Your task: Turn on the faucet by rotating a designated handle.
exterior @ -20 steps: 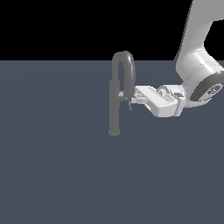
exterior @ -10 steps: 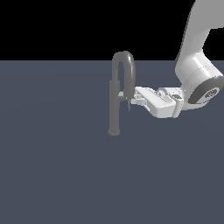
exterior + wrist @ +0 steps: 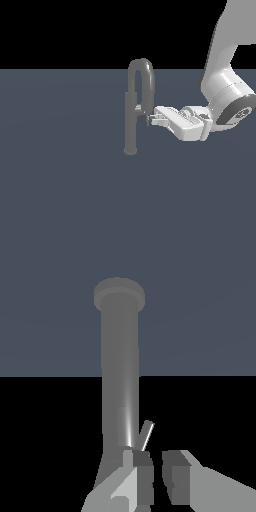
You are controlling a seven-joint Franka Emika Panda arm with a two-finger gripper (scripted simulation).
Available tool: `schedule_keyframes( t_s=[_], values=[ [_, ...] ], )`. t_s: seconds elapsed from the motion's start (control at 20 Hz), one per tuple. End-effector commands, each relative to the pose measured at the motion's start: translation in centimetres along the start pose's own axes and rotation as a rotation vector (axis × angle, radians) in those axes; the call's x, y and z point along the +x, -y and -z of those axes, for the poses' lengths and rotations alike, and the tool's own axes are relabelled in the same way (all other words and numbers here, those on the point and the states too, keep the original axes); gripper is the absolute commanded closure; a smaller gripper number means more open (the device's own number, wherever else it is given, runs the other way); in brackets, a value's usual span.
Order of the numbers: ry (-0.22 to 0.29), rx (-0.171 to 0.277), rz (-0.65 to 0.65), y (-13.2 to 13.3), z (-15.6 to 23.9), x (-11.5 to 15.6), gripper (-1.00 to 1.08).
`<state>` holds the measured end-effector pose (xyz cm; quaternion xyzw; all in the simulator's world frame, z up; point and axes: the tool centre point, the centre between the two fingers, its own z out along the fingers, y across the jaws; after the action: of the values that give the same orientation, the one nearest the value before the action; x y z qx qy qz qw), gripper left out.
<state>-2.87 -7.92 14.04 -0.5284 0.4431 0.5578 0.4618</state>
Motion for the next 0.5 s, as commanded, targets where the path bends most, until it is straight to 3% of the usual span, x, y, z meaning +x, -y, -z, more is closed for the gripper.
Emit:
schedule_keyframes(
  t_s=[0.0,0.45],
  values=[
    [0.017,-0.027,0.020,0.4,-0.8,-1.7,1.08],
    [-0.021,0.009,0.014,3.5,-1.1,0.3,1.08]
  ],
)
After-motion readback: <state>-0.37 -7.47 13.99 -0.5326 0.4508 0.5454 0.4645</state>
